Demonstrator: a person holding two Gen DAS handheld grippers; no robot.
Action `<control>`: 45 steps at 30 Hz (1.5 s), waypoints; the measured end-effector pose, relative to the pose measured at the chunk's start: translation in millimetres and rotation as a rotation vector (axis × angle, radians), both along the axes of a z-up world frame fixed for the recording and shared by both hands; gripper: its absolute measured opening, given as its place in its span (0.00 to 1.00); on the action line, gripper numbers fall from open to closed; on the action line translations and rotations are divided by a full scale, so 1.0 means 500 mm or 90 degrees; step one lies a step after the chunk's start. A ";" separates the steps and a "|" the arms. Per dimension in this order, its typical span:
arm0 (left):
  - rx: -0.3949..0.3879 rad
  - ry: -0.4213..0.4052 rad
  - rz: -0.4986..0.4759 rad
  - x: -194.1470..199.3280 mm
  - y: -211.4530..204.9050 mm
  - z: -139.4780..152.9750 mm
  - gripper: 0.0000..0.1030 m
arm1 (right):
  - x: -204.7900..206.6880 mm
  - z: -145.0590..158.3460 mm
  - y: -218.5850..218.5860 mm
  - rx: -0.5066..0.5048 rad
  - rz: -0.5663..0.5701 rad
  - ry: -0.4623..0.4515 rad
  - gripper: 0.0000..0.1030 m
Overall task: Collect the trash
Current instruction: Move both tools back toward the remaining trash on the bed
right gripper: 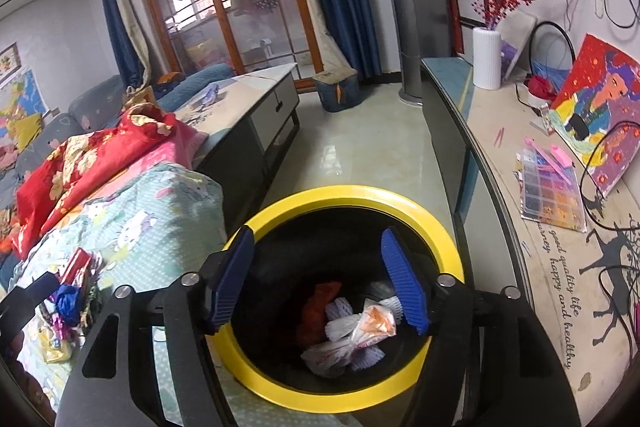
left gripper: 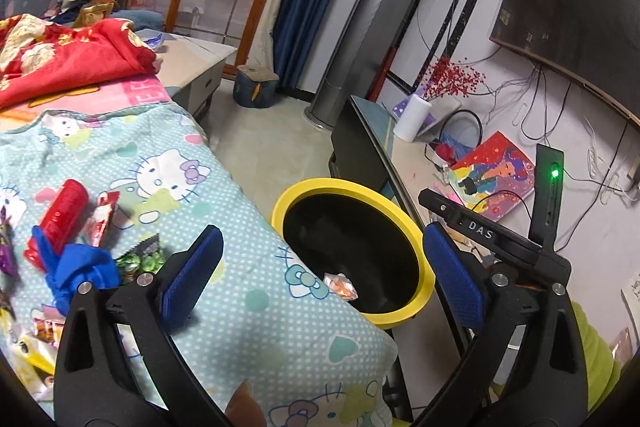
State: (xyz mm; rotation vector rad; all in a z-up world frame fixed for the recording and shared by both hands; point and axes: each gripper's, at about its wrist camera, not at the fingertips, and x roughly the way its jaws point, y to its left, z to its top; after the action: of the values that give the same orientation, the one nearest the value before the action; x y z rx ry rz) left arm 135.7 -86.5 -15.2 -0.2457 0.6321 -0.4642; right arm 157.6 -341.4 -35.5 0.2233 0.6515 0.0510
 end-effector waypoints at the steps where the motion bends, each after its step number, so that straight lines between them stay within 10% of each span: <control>1: -0.001 -0.001 0.004 -0.001 0.005 0.002 0.89 | -0.002 0.005 0.005 -0.001 0.003 -0.005 0.65; 45: 0.004 -0.053 0.229 -0.063 0.300 0.066 0.89 | -0.103 0.095 0.301 -0.012 0.248 -0.063 0.72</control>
State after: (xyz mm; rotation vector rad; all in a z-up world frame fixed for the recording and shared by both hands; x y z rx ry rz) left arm 104.3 63.7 17.6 -0.3253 0.4938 -0.1254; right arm 106.2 -191.2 11.9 0.0722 0.5888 0.4270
